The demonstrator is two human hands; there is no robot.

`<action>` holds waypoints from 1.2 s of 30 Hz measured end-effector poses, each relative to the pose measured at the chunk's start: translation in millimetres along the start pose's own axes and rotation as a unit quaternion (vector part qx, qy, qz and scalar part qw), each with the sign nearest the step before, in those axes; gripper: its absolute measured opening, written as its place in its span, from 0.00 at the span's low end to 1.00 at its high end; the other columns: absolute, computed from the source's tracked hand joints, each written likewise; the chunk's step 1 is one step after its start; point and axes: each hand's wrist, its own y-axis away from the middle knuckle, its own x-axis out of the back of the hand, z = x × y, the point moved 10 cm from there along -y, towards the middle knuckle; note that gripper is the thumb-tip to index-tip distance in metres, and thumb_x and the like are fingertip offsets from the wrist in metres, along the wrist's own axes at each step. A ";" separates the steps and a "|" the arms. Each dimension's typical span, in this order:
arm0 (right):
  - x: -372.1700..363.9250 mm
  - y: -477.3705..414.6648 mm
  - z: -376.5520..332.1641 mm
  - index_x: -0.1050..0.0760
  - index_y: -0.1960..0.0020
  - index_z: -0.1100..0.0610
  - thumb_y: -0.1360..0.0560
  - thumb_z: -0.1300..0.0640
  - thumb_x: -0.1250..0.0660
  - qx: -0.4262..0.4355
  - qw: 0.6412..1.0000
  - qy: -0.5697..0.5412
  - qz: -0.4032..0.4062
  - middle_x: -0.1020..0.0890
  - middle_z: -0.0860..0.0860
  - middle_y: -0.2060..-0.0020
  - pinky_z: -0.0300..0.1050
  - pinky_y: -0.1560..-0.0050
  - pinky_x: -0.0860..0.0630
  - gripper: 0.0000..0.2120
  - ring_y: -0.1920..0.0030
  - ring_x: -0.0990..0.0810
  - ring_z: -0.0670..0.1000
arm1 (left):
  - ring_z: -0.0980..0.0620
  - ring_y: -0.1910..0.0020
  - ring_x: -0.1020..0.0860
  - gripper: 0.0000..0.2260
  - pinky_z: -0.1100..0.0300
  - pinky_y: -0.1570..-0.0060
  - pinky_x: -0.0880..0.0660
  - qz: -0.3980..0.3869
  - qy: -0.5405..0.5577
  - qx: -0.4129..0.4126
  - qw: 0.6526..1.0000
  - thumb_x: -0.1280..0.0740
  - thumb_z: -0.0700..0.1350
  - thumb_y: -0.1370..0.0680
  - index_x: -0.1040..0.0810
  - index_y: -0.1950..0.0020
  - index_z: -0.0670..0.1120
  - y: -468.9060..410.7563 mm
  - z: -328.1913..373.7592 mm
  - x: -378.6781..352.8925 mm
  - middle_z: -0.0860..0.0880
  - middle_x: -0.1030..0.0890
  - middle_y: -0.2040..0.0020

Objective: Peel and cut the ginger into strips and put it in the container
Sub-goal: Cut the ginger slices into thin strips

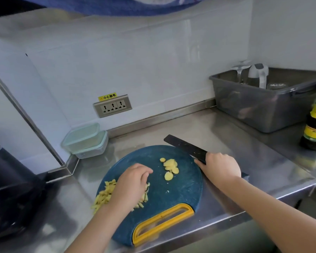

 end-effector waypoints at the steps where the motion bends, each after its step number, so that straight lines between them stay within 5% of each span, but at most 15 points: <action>1: -1.3 -0.8 -0.3 0.32 0.57 0.54 0.20 0.37 0.51 0.002 1.000 0.004 0.007 0.18 0.51 0.56 0.44 0.64 0.33 0.22 0.56 0.18 0.54 | 0.57 0.40 0.25 0.13 0.66 0.38 0.33 -0.015 0.020 0.008 1.000 0.43 0.43 0.18 0.24 0.36 0.51 -8.3 2.1 -3.6 0.56 0.22 0.41; 8: -11.4 -0.4 1.8 0.29 0.50 0.55 0.21 0.35 0.52 -0.002 0.999 0.020 0.038 0.18 0.50 0.58 0.44 0.66 0.34 0.25 0.57 0.18 0.54 | 0.59 0.46 0.24 0.18 0.68 0.45 0.31 -0.115 0.109 0.000 0.987 0.33 0.46 0.22 0.27 0.33 0.51 -50.7 30.6 -41.4 0.53 0.21 0.41; 15: -15.9 -5.8 -0.9 0.29 0.47 0.55 0.19 0.39 0.49 0.009 0.999 0.019 0.035 0.18 0.50 0.56 0.45 0.64 0.32 0.21 0.54 0.18 0.54 | 0.58 0.48 0.22 0.17 0.63 0.45 0.26 -0.151 0.059 -0.019 0.987 0.32 0.47 0.23 0.24 0.34 0.50 -61.5 32.3 -53.2 0.52 0.19 0.44; 19: -14.9 -7.5 -1.0 0.28 0.46 0.56 0.19 0.41 0.48 0.013 0.999 0.021 0.040 0.18 0.50 0.55 0.45 0.64 0.32 0.20 0.54 0.18 0.54 | 0.57 0.51 0.20 0.14 0.63 0.45 0.25 -0.122 0.027 -0.037 0.991 0.38 0.48 0.20 0.23 0.35 0.50 -61.8 36.0 -46.0 0.53 0.17 0.45; 29: -15.5 -7.9 -0.8 0.28 0.46 0.55 0.19 0.41 0.48 0.007 0.999 0.017 0.040 0.18 0.50 0.54 0.44 0.64 0.33 0.19 0.53 0.18 0.54 | 0.56 0.53 0.21 0.14 0.60 0.48 0.23 -0.078 0.068 -0.004 0.995 0.35 0.37 0.24 0.19 0.42 0.49 -57.5 24.2 -44.2 0.52 0.17 0.50; 36: -16.5 -8.9 -1.2 0.28 0.46 0.55 0.19 0.40 0.48 0.009 0.999 0.018 0.043 0.18 0.50 0.54 0.44 0.64 0.33 0.20 0.53 0.18 0.54 | 0.57 0.56 0.22 0.09 0.64 0.53 0.24 0.041 0.096 0.013 0.994 0.34 0.39 0.23 0.18 0.47 0.49 -60.7 22.6 -19.8 0.53 0.19 0.52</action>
